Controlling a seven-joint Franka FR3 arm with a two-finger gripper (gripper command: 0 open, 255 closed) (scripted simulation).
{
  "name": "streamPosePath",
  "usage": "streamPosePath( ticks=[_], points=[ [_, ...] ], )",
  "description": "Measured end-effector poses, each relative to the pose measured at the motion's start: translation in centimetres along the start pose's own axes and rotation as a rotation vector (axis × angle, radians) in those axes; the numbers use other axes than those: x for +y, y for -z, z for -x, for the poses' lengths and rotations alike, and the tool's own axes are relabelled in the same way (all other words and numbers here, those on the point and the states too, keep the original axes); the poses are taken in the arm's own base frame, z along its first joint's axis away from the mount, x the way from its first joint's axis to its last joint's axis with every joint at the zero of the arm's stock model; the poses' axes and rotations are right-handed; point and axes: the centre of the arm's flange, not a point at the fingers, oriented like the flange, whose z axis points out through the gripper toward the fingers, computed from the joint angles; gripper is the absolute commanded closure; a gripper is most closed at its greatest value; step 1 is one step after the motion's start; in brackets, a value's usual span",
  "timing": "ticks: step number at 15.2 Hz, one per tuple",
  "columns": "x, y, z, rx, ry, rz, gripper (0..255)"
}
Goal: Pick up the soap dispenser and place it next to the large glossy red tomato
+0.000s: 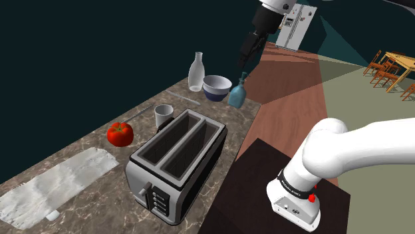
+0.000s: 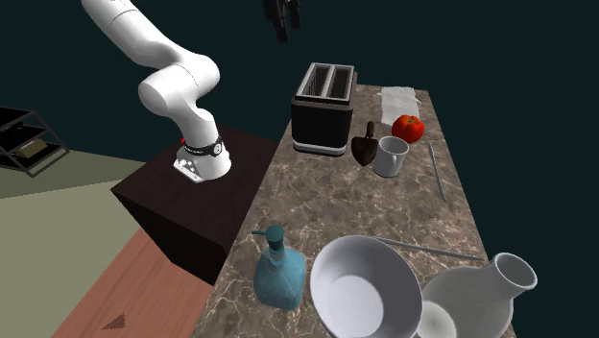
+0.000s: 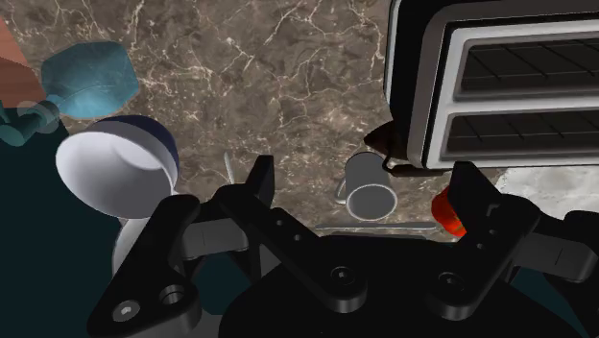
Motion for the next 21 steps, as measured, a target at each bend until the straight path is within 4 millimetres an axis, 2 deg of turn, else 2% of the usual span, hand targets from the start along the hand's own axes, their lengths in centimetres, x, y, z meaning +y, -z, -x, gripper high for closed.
streamPosePath(
  ticks=[2, 5, 8, 9, 12, 16, 21],
  points=[
    [0.6, -0.2, 0.0, -0.001, -0.001, -0.001, 0],
    [3.5, -1.4, -0.9, -0.006, -0.008, -0.006, 0],
    [7.8, -2.8, -1.2, -0.012, -0.016, -0.012, 0],
    [8.6, -3.1, -1.6, -0.014, -0.019, -0.014, 0],
    [12.6, -4.9, -2.6, -0.020, -0.026, -0.019, 0],
    [17.1, -6.5, -2.9, -0.027, -0.036, -0.028, 0],
    [24.0, -8.7, -3.9, -0.037, -0.049, -0.037, 0]
  ],
)
